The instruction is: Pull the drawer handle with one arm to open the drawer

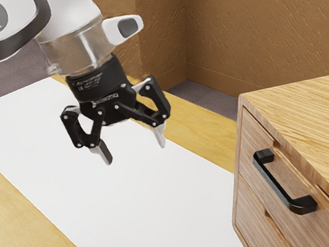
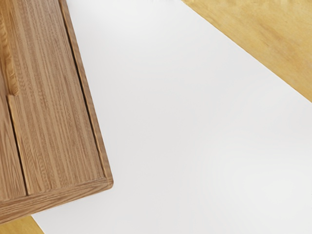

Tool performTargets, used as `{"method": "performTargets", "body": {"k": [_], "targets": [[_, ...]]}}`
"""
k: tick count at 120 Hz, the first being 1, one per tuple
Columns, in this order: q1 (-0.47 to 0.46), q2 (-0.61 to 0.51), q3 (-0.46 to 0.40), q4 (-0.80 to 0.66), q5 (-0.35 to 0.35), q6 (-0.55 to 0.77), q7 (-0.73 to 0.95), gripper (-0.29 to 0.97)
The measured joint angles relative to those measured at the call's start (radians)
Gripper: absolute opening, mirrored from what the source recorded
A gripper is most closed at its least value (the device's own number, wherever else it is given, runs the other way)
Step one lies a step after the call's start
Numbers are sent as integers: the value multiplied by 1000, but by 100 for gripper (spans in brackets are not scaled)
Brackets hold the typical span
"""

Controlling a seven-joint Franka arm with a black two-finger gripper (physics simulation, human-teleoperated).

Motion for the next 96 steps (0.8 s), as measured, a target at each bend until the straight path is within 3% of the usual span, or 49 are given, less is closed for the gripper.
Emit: {"method": "performTargets", "body": {"k": [19,40,54,76,96], "targets": [[-3,-7,-68,-33,70,44,-218,65],[-1,-28,-99,-54,97,71,-391,65],[-13,-27,-115,-58,103,81,-477,65],[-19,-17,-225,-26,114,109,-583,65],[-12,28,-236,32,149,164,-654,65]]}}
